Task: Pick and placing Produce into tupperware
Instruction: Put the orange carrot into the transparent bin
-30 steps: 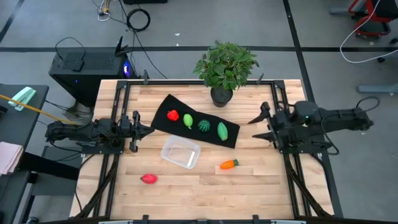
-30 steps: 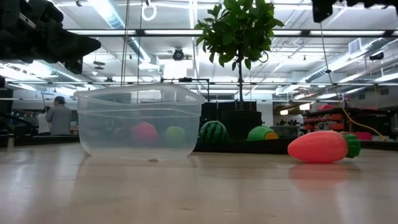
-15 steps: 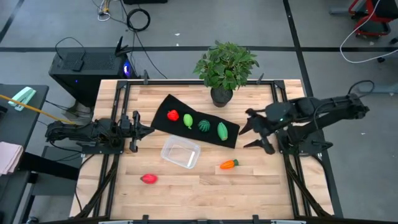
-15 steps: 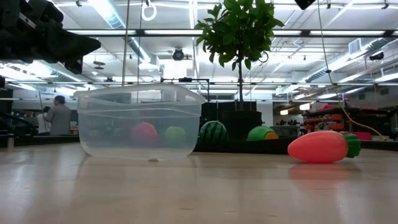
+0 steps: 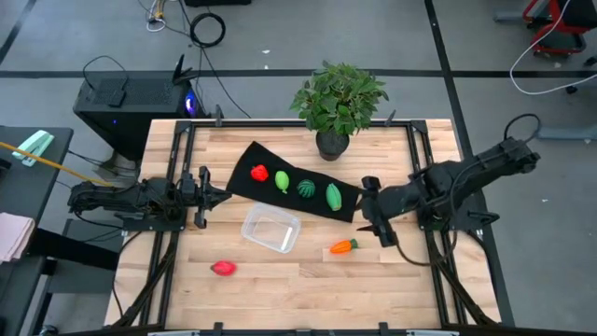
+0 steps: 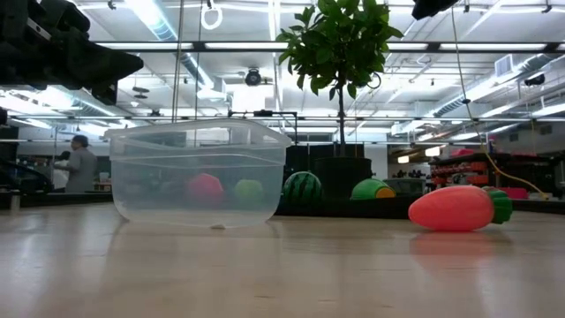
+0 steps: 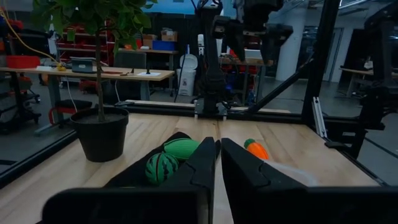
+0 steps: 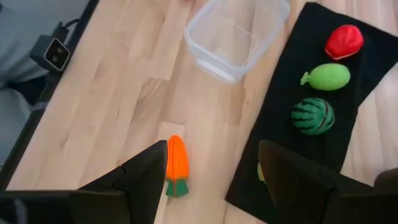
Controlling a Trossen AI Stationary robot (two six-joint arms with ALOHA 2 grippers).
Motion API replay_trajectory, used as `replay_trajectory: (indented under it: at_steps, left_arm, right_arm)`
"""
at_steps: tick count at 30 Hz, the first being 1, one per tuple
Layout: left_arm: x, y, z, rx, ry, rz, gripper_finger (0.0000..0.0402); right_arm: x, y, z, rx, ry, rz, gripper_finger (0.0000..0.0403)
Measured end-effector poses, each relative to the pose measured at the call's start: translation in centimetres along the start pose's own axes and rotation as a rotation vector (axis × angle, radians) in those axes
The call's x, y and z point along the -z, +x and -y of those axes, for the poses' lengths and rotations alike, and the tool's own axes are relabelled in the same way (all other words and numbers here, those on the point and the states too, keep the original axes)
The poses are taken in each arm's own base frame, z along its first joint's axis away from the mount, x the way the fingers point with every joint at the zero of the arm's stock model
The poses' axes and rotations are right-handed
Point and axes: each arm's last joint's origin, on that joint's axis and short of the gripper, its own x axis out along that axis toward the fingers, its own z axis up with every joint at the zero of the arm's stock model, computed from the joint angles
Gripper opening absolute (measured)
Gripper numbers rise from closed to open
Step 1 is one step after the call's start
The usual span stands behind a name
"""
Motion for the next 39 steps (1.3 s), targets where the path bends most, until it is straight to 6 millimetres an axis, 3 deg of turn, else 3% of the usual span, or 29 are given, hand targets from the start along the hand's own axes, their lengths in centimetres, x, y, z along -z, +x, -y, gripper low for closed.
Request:
replay_trajectory:
  at_steps: [13, 24, 39]
  left_arm:
    - [0.0, 0.0, 0.0, 0.000, -0.001, 0.000, 0.0024]
    - [0.0, 0.0, 0.0, 0.000, 0.000, 0.000, 0.0032]
    - [0.0, 0.0, 0.0, 0.000, 0.001, 0.000, 0.0030]
  right_arm:
    - [0.4, 3.7, -3.0, 0.103, -0.050, -0.133, 0.0259]
    - [0.8, 7.9, -3.9, 0.143, -0.024, -0.262, 0.0259]
    - [1.4, 11.8, -3.3, 0.153, 0.075, -0.384, 0.0259]
